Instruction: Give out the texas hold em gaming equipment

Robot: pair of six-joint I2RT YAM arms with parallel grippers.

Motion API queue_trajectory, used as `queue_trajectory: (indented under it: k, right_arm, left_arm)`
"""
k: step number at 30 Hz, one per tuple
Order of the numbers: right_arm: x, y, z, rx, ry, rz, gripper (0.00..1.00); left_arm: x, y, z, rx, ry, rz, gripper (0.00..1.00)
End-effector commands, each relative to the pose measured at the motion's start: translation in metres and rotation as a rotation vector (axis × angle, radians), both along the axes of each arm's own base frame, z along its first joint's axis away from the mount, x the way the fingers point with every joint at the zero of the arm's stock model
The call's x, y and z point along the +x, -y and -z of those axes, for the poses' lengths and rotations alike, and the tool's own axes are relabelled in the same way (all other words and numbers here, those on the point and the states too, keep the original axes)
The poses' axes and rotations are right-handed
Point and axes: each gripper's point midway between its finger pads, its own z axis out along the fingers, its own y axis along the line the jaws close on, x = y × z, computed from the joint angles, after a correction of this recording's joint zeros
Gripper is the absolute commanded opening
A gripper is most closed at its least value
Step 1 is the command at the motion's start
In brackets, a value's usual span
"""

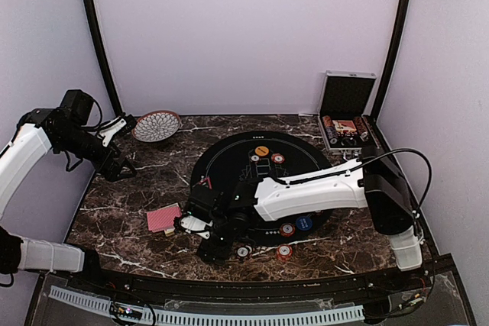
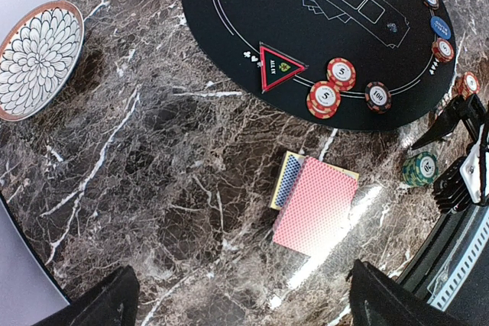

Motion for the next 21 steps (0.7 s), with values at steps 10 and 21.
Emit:
queue_trajectory:
  k: [10, 21]
  right_arm:
    - [-0.0019, -0.0138, -0.0029, 0.038, 0.028, -0.008, 0.65]
    - [-0.0003, -0.0137, -0.0069, 0.053, 0.037, 0.001, 0.47]
  left_arm:
    - [-0.0065, 0.0003, -0.0084, 0.000, 0.005, 0.009, 0.99]
    - [-0.0062, 0.0003, -0.0079, -0.001, 0.005, 0.008, 0.99]
